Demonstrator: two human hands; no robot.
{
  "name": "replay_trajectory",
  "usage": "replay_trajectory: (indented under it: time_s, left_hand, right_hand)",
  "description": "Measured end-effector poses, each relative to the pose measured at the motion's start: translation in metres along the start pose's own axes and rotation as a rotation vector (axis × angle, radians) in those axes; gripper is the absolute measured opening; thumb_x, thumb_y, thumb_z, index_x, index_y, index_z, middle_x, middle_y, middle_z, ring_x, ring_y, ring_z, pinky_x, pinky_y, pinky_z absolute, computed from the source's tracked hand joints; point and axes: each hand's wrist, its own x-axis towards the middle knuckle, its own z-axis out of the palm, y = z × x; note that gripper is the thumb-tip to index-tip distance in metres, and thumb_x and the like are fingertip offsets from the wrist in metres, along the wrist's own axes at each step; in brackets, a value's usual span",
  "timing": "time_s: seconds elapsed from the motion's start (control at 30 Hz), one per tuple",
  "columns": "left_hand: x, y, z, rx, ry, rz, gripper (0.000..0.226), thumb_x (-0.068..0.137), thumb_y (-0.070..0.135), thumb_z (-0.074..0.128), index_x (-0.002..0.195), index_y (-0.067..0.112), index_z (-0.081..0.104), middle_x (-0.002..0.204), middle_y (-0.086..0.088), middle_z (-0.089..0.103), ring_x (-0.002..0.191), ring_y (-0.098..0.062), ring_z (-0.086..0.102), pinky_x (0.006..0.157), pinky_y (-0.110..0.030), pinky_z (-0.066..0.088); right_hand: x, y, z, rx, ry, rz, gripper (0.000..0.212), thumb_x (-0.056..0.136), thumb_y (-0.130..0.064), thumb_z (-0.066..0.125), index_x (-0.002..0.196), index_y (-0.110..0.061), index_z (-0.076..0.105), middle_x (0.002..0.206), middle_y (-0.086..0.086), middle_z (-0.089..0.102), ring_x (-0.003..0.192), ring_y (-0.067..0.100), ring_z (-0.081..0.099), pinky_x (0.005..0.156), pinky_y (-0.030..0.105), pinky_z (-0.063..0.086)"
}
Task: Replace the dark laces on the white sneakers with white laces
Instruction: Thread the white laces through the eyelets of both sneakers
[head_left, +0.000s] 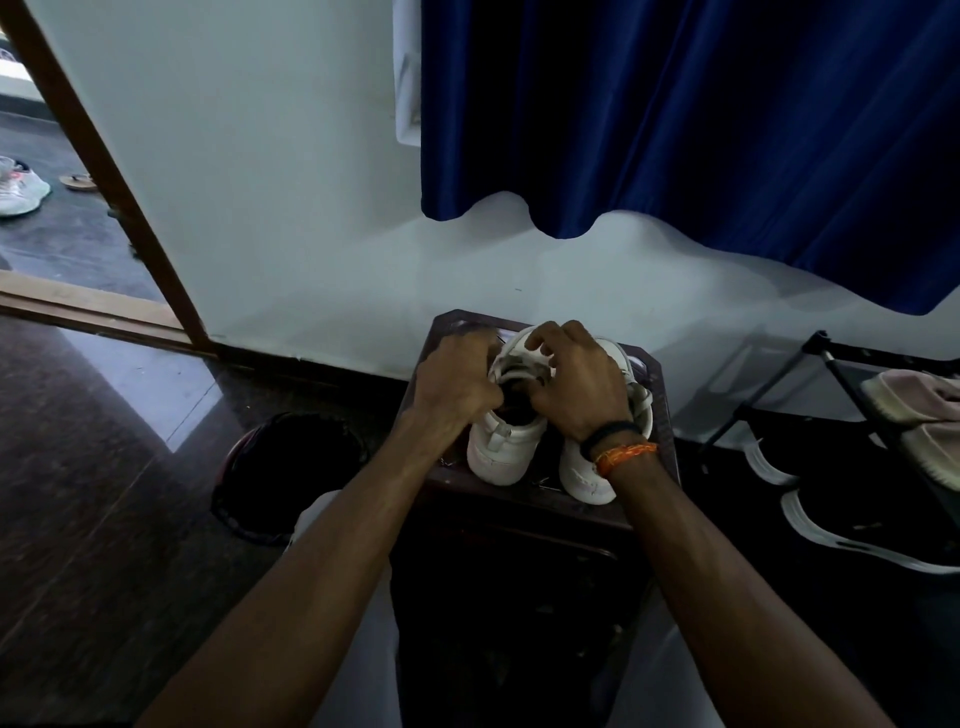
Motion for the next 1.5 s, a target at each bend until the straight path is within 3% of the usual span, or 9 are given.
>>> replay_trajectory:
  time_s: [0.13,0.4,0.53,0.7,0.9,1.03,1.2,1.3,1.5]
  left_hand:
    - [0.006,0.009,0.008,0.119,0.055,0.03,0.023,0.076,0.008,0.073,0.093,0.016,0.06,0.095,-0.006,0.068,0.09,-0.033,0.067,0.076,-0.044,0.056]
    - [0.016,0.012,0.03,0.28,0.222,0.053,0.02,0.092,0.017,0.063,0.11,0.012,0.067,0.104,-0.009,0.07,0.093,-0.032,0.07,0.078,-0.044,0.057]
    - [0.016,0.009,0.034,0.276,0.235,0.026,0.032,0.09,0.023,0.066,0.12,0.012,0.064,0.105,-0.008,0.071,0.092,-0.03,0.07,0.075,-0.041,0.055]
    - [0.015,0.006,0.033,0.238,0.237,0.013,0.031,0.087,0.021,0.065,0.117,0.013,0.064,0.101,-0.007,0.071,0.088,-0.029,0.071,0.068,-0.036,0.052]
    - [0.008,0.007,0.031,0.208,0.232,0.014,0.029,0.082,0.017,0.068,0.11,0.009,0.063,0.101,-0.011,0.069,0.094,-0.035,0.068,0.07,-0.042,0.054]
    - [0.008,0.008,0.031,0.227,0.26,0.238,0.047,0.076,0.007,0.073,0.121,0.011,0.06,0.118,-0.008,0.062,0.111,-0.033,0.056,0.062,-0.042,0.054]
    - [0.005,0.014,0.029,0.257,0.332,0.36,0.029,0.063,0.004,0.072,0.091,0.008,0.066,0.091,-0.007,0.069,0.087,-0.033,0.06,0.057,-0.029,0.033]
    - [0.003,0.019,0.027,0.236,0.348,0.339,0.018,0.062,0.008,0.072,0.077,0.01,0.064,0.078,-0.005,0.067,0.081,-0.031,0.061,0.054,-0.029,0.035]
    - [0.006,0.023,0.027,0.269,0.361,0.317,0.019,0.055,0.014,0.073,0.068,0.014,0.059,0.067,-0.003,0.064,0.072,-0.03,0.06,0.055,-0.028,0.03]
  right_hand:
    - [0.002,-0.002,0.001,-0.165,-0.151,0.051,0.074,0.073,-0.026,0.079,0.137,-0.024,0.042,0.125,0.009,0.047,0.115,0.031,0.048,0.076,0.038,0.047]
    - [0.012,-0.019,0.008,-0.357,-0.176,0.148,0.057,0.089,-0.013,0.061,0.141,-0.019,0.038,0.132,0.014,0.042,0.117,0.036,0.052,0.076,0.045,0.05]
    - [0.011,-0.022,0.011,-0.365,-0.044,0.117,0.047,0.086,-0.009,0.061,0.13,-0.014,0.045,0.123,0.013,0.048,0.106,0.034,0.055,0.063,0.04,0.045]
    - [0.0,-0.019,0.012,-0.386,0.092,0.004,0.028,0.07,-0.009,0.073,0.095,-0.011,0.063,0.089,0.008,0.061,0.072,0.032,0.065,0.047,0.029,0.03]
    - [0.003,-0.01,0.004,-0.171,0.069,0.134,0.018,0.076,-0.014,0.061,0.093,-0.01,0.059,0.097,0.01,0.065,0.082,0.037,0.062,0.061,0.034,0.035]
    - [0.001,-0.008,-0.009,-0.041,-0.002,0.1,0.016,0.076,-0.019,0.065,0.091,-0.015,0.064,0.093,0.007,0.07,0.086,0.033,0.064,0.069,0.037,0.049]
    - [-0.021,0.018,-0.042,0.052,0.173,0.097,0.014,0.071,-0.016,0.065,0.082,-0.024,0.066,0.083,-0.005,0.067,0.079,0.021,0.064,0.068,0.031,0.05]
    - [-0.032,0.044,-0.051,-0.107,0.121,0.11,0.016,0.067,-0.013,0.071,0.078,-0.024,0.067,0.091,-0.001,0.06,0.088,0.027,0.054,0.072,0.03,0.039]
    - [-0.04,0.063,-0.042,-0.331,0.045,0.087,0.018,0.065,-0.023,0.081,0.077,-0.021,0.069,0.103,0.003,0.055,0.092,0.033,0.051,0.075,0.041,0.051]
